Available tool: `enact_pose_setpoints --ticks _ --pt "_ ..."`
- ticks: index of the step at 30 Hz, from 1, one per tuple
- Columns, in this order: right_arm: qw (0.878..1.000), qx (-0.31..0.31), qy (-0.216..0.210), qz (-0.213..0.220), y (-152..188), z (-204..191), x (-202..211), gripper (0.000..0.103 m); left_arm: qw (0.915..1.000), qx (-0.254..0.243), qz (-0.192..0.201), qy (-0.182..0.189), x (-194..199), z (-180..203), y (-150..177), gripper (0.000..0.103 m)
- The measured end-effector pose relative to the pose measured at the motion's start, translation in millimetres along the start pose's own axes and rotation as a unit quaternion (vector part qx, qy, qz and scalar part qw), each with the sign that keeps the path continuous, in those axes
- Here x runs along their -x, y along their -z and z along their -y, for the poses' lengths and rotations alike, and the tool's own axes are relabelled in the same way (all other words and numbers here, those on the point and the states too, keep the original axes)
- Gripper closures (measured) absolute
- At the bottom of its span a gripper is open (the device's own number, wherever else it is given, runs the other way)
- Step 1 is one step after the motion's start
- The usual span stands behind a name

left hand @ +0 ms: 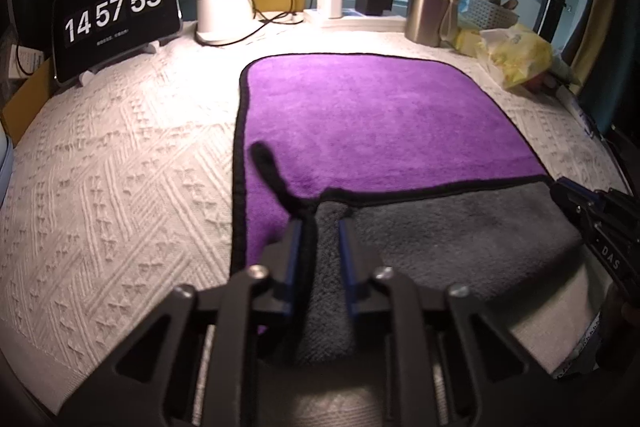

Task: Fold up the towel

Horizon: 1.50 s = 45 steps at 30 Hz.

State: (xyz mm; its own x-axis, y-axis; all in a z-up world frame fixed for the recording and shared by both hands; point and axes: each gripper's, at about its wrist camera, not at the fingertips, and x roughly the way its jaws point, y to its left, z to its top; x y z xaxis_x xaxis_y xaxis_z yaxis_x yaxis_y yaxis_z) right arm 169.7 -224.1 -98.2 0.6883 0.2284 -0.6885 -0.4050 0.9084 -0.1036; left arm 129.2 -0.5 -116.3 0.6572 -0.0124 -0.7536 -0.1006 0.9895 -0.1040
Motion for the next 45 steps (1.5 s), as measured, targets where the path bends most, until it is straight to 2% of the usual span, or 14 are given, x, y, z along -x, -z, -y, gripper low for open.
enact_pose_setpoints --ticks 9,20,34,45 --pt "0.999 0.003 0.008 0.036 -5.5 0.7 18.8 0.098 0.9994 0.001 0.027 0.024 14.9 6.5 -1.3 0.092" --pt "0.998 0.002 0.012 0.068 -14.2 -3.0 39.2 0.098 0.9979 0.001 0.058 0.029 35.5 5.1 -9.4 0.092" --pt "0.993 0.005 0.021 0.119 -41.4 -0.7 56.5 0.098 0.9934 -0.006 0.109 0.034 59.4 4.6 -38.2 0.092" --pt "0.989 0.014 0.02 0.143 -64.6 1.9 55.0 0.098 0.991 -0.007 0.129 0.035 60.2 7.5 -57.0 0.092"
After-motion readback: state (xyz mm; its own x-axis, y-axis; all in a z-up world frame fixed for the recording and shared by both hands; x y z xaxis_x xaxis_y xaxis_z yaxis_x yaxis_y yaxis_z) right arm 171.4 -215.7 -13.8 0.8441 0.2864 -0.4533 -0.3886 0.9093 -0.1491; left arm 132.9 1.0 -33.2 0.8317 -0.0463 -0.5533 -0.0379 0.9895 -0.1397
